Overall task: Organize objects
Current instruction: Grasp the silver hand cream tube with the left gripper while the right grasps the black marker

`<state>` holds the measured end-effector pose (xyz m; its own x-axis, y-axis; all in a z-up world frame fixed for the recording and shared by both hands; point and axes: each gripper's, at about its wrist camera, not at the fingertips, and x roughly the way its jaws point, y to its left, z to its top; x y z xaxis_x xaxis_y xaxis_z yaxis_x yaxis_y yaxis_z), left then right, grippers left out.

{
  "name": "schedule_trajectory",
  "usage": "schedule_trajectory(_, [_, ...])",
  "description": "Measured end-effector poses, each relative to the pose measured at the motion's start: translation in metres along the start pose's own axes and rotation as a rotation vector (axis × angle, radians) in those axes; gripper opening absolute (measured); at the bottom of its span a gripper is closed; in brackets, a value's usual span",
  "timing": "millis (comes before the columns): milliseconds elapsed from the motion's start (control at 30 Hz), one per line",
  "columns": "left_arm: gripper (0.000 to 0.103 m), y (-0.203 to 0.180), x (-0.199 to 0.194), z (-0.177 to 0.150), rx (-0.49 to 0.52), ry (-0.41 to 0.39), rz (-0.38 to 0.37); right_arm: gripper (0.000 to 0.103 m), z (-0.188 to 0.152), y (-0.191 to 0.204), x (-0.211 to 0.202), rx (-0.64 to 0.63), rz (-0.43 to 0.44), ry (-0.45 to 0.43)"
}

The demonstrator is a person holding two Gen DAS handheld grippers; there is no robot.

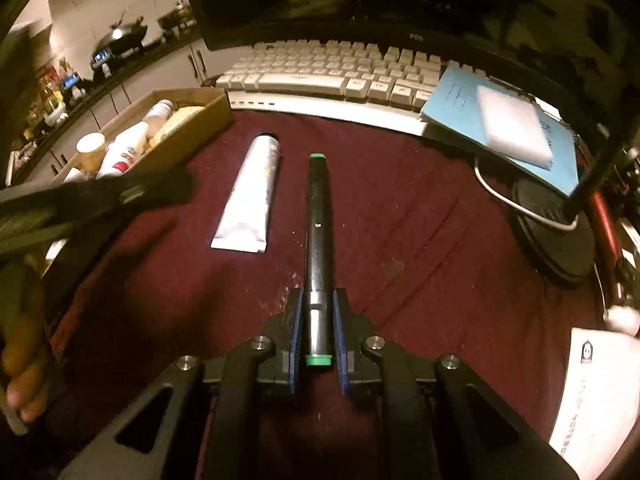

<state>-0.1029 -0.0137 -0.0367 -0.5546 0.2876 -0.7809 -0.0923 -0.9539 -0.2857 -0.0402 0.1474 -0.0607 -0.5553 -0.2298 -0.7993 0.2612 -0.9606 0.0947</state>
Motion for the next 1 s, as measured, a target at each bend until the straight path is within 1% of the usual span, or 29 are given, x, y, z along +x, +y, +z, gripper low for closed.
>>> schedule_trajectory(100, [0.060, -0.010, 0.019, 0.013, 0.019, 0.009, 0.057, 0.014, 0.000, -0.004, 0.001, 0.025, 0.019, -0.011])
schedule_trajectory(200, [0.060, -0.015, 0.037, 0.022, 0.026, 0.035, 0.071, 0.014, 0.003, -0.006, 0.003, 0.038, 0.028, -0.012])
schedule_trajectory(233, [0.059, -0.018, 0.042, 0.024, 0.035, 0.042, 0.088, 0.014, 0.003, -0.007, 0.003, 0.038, 0.028, -0.015])
schedule_trajectory(267, [0.057, -0.019, 0.048, 0.025, 0.041, 0.056, 0.102, 0.015, 0.003, -0.007, 0.003, 0.037, 0.028, -0.017])
schedule_trajectory(300, [0.051, -0.021, 0.052, 0.026, 0.046, 0.072, 0.105, 0.015, 0.004, -0.007, 0.004, 0.036, 0.029, -0.015])
schedule_trajectory(333, [0.050, -0.022, 0.056, 0.026, 0.058, 0.082, 0.115, 0.015, 0.004, -0.007, 0.004, 0.036, 0.029, -0.016])
schedule_trajectory(367, [0.047, -0.025, 0.057, 0.025, 0.083, 0.070, 0.143, 0.015, 0.004, -0.007, 0.004, 0.041, 0.030, -0.019])
schedule_trajectory(400, [0.042, -0.028, 0.058, 0.025, 0.104, 0.069, 0.168, 0.015, 0.005, -0.009, 0.005, 0.051, 0.035, -0.021])
schedule_trajectory(467, [0.034, -0.029, 0.059, 0.023, 0.125, 0.055, 0.207, 0.015, 0.006, -0.010, 0.007, 0.055, 0.036, -0.017])
schedule_trajectory(533, [0.029, -0.024, 0.057, 0.021, 0.131, 0.046, 0.205, 0.015, 0.007, -0.009, 0.008, 0.055, 0.032, -0.015])
schedule_trajectory(567, [0.028, -0.022, 0.055, 0.019, 0.135, 0.041, 0.196, 0.015, 0.008, -0.008, 0.010, 0.050, 0.030, -0.012])
schedule_trajectory(633, [0.028, -0.019, 0.049, 0.013, 0.156, 0.041, 0.177, 0.019, 0.010, -0.007, 0.012, 0.047, 0.022, -0.014])
schedule_trajectory(700, [0.028, -0.016, 0.041, 0.007, 0.160, 0.052, 0.164, 0.030, 0.012, -0.005, 0.013, 0.041, 0.025, -0.016])
schedule_trajectory(767, [0.028, -0.012, 0.031, -0.002, 0.152, 0.061, 0.140, 0.037, 0.013, -0.003, 0.014, 0.038, 0.020, -0.020])
schedule_trajectory(833, [0.028, -0.008, 0.018, -0.017, 0.141, 0.052, 0.125, 0.038, 0.016, -0.002, 0.016, 0.034, 0.022, -0.021])
schedule_trajectory(900, [0.027, -0.003, 0.003, -0.033, 0.123, 0.054, 0.064, 0.038, 0.018, 0.000, 0.018, 0.028, 0.017, -0.023])
schedule_trajectory(933, [0.027, -0.001, -0.003, -0.039, 0.113, 0.053, 0.053, 0.038, 0.019, 0.000, 0.019, 0.029, 0.011, -0.025])
schedule_trajectory(1000, [0.027, 0.002, -0.018, -0.050, 0.110, 0.026, 0.039, 0.038, 0.021, 0.001, 0.021, 0.022, 0.004, -0.031])
